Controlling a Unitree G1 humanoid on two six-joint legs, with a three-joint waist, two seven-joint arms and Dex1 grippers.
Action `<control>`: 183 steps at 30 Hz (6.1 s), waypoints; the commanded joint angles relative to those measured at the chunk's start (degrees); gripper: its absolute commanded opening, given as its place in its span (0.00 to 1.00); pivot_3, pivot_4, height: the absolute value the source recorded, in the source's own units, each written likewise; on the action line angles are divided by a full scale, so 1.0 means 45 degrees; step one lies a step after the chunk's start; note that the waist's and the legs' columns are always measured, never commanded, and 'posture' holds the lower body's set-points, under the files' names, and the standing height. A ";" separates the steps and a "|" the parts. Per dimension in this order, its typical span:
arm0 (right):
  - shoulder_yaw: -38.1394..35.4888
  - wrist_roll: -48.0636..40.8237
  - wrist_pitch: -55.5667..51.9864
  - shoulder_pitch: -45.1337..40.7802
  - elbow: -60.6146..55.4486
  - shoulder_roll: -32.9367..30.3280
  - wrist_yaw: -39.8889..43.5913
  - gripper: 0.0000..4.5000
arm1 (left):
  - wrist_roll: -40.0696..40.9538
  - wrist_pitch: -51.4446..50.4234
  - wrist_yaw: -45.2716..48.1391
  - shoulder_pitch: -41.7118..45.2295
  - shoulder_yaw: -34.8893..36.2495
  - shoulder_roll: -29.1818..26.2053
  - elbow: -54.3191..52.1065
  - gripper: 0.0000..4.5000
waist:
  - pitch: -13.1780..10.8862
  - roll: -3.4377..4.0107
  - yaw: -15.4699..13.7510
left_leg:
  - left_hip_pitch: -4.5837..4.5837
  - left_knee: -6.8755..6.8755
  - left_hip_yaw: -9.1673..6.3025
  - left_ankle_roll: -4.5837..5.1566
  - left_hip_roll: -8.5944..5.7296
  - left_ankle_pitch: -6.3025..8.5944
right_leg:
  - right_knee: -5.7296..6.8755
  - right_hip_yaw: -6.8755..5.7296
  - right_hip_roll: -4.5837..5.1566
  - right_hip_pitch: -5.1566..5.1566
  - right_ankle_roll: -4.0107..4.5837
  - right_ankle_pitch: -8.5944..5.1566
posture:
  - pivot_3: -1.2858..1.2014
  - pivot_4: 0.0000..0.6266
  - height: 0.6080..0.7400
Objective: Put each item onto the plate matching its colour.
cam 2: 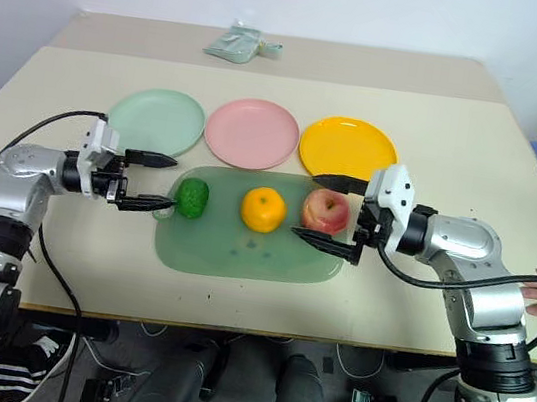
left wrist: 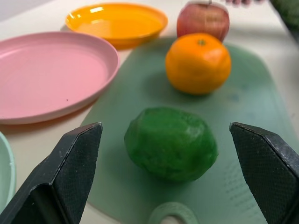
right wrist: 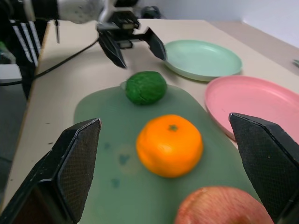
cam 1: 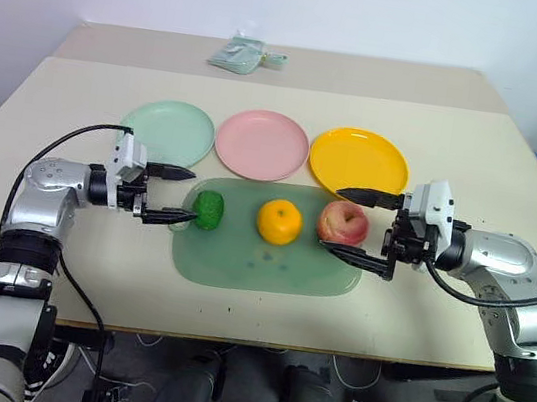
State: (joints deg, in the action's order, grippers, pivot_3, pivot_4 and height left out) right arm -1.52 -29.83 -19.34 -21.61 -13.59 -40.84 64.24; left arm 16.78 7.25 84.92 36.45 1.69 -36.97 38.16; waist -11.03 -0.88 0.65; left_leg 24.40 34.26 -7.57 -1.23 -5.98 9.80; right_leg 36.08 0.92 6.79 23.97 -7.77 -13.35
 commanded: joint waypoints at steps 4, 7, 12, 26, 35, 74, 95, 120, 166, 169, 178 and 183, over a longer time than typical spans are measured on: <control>-0.0356 -0.0281 -0.0248 -0.0449 -0.0742 -0.0089 -0.0419 1.00 | -0.0648 0.0915 -0.0286 0.0298 -0.0362 0.0549 0.0728 1.00 | 0.0000 0.0000 0.0005 | 0.0001 0.0000 -0.0001 0.0000 0.0001 0.0000 | 0.0001 -0.0001 -0.0002 0.0002 -0.0001 0.0000 | 0.52 0.24 1.00; -0.0376 -0.0270 -0.0320 -0.0448 -0.0830 -0.0080 -0.0574 1.00 | -0.1132 0.1847 -0.0902 0.0442 -0.0485 0.1016 0.1662 1.00 | 0.0000 0.0000 0.0007 | 0.0001 0.0000 0.0000 0.0001 0.0000 0.0000 | 0.0001 -0.0001 -0.0002 0.0002 -0.0002 0.0001 | 0.52 0.24 1.00; -0.0426 -0.0258 -0.0356 -0.0422 -0.0895 -0.0108 -0.0766 1.00 | -0.1055 0.2588 -0.1101 0.0672 -0.0306 0.1500 0.2347 0.83 | 0.0000 -0.0002 0.0007 | 0.0003 0.0001 0.0000 0.0001 -0.0001 0.0000 | 0.0002 -0.0003 -0.0001 0.0002 -0.0003 0.0002 | 0.52 0.24 1.00; -0.0401 0.0025 0.0134 -0.1220 -0.0051 0.0421 -0.1372 1.00 | -0.0449 0.2303 -0.6314 0.2597 0.2271 0.1252 0.3396 0.83 | -0.0001 -0.0008 0.0021 | 0.0002 0.0006 -0.0005 0.0002 -0.0001 -0.0002 | 0.0009 -0.0008 -0.0007 0.0002 -0.0007 0.0004 | 0.52 0.24 1.00; -0.0886 -0.0066 0.0217 -0.2901 0.1456 0.1643 -0.2658 1.00 | -0.1235 0.1576 -1.1438 0.3641 0.2635 0.1346 0.4891 0.83 | -0.0001 -0.0007 0.0051 | 0.0000 0.0008 -0.0005 0.0002 -0.0009 -0.0003 | 0.0023 -0.0007 -0.0012 0.0003 -0.0010 0.0006 | 0.52 0.24 1.00; -0.0925 -0.0046 0.0136 -0.1558 0.1115 0.0660 -0.1016 1.00 | 0.1637 -0.3102 -0.0389 0.0756 -0.0851 0.2328 -0.3071 1.00 | 0.0004 -0.0008 0.0226 | -0.0004 0.0007 -0.0009 0.0001 -0.0007 -0.0004 | 0.0022 -0.0002 -0.0016 -0.0007 -0.0005 0.0004 | 0.52 0.24 1.00; -0.0831 -0.0244 -0.0262 -0.1353 0.0398 0.0824 -0.1725 1.00 | 0.0593 -0.0384 -0.0682 0.1239 -0.0797 0.2768 -0.0735 1.00 | 0.0004 -0.0008 0.0020 | -0.0002 0.0014 -0.0001 0.0002 -0.0003 -0.0003 | 0.0014 0.0001 -0.0010 -0.0004 -0.0005 0.0004 | 0.52 0.24 1.00; 0.0983 0.0872 -0.0918 -0.2153 0.0371 0.1673 -0.2591 1.00 | 0.2169 -0.2941 0.0159 0.0819 0.0721 0.0931 -0.2377 1.00 | 0.0003 -0.0007 0.0082 | -0.0001 0.0010 -0.0006 0.0001 0.0002 -0.0003 | 0.0021 -0.0001 -0.0018 0.0005 -0.0004 0.0004 | 0.52 0.24 1.00; 0.5724 0.3292 -0.8240 -0.5789 0.0972 0.2519 -0.4633 1.00 | 0.2502 -0.3447 0.0246 -0.0926 0.0854 -0.0226 -0.4901 1.00 | 0.0002 -0.0005 0.0100 | 0.0010 -0.0007 -0.0002 -0.0002 0.0001 -0.0003 | 0.0022 0.0005 -0.0015 0.0035 0.0001 0.0004 | 0.52 0.24 1.00; 0.5878 0.3479 -0.8181 -0.5731 0.1070 0.2510 -0.4533 1.00 | 0.2478 -0.3258 0.0333 -0.0985 0.0879 -0.0227 -0.4746 1.00 | 0.0002 -0.0005 0.0100 | 0.0010 -0.0007 -0.0001 -0.0002 0.0001 -0.0003 | 0.0022 0.0006 -0.0014 0.0035 0.0001 0.0004 | 0.52 0.24 1.00; 0.5665 0.3263 -0.8304 -0.5541 0.0711 0.2601 -0.4077 0.68 | 0.2488 -0.2922 0.0454 -0.1061 0.0901 -0.0228 -0.4432 1.00 | 0.0002 -0.0005 0.0104 | 0.0009 -0.0007 -0.0002 -0.0002 0.0002 -0.0003 | 0.0022 0.0005 -0.0015 0.0033 0.0001 0.0004 | 0.52 0.24 1.00; 0.2997 0.2236 -0.8222 -0.6356 0.1401 0.3656 -0.4800 0.68 | 0.2546 -0.2885 0.0164 -0.0803 0.1079 -0.0069 -0.3896 1.00 | 0.0001 -0.0003 0.0120 | 0.0011 -0.0012 -0.0001 -0.0002 0.0005 -0.0003 | 0.0024 0.0007 -0.0019 0.0043 0.0002 0.0004 | 0.52 0.24 1.00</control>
State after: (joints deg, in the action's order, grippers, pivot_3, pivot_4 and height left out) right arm 18.04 -18.55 -57.25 -46.73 -7.75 -24.99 44.44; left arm 27.26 -6.53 86.31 31.76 4.30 -37.08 20.22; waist -11.02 -0.89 1.19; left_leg 24.45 34.21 -7.57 -1.24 -5.96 9.78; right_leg 36.19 0.95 6.71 24.16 -7.76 -13.33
